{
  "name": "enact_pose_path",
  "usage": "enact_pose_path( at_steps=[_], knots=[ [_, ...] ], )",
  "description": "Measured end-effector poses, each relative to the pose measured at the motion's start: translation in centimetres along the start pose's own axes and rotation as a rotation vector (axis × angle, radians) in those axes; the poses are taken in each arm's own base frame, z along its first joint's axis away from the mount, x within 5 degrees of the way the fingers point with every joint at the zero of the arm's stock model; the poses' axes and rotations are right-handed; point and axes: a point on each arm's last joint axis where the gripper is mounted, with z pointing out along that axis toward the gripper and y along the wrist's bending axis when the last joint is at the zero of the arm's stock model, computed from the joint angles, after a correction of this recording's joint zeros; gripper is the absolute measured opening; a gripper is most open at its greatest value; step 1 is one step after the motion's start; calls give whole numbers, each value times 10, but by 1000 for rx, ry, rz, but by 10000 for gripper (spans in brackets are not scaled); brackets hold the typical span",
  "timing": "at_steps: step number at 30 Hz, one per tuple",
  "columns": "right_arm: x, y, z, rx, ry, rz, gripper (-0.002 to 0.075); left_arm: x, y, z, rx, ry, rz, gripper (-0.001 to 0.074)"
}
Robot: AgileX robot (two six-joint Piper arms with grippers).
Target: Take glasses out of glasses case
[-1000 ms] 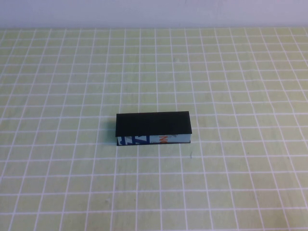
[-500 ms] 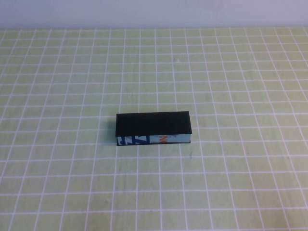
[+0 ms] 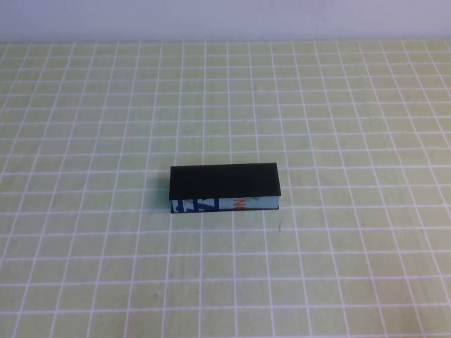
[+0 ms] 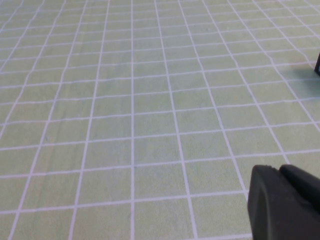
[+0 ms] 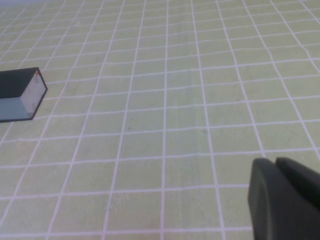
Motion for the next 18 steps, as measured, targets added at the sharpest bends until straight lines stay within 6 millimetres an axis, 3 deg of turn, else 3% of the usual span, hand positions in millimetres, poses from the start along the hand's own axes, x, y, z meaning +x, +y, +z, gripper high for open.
enact_pose_path(
  at_steps=[18],
  knots=[
    [0, 0, 0, 0, 0, 0, -18, 0, 0, 0, -4, 0, 11, -4]
  ],
)
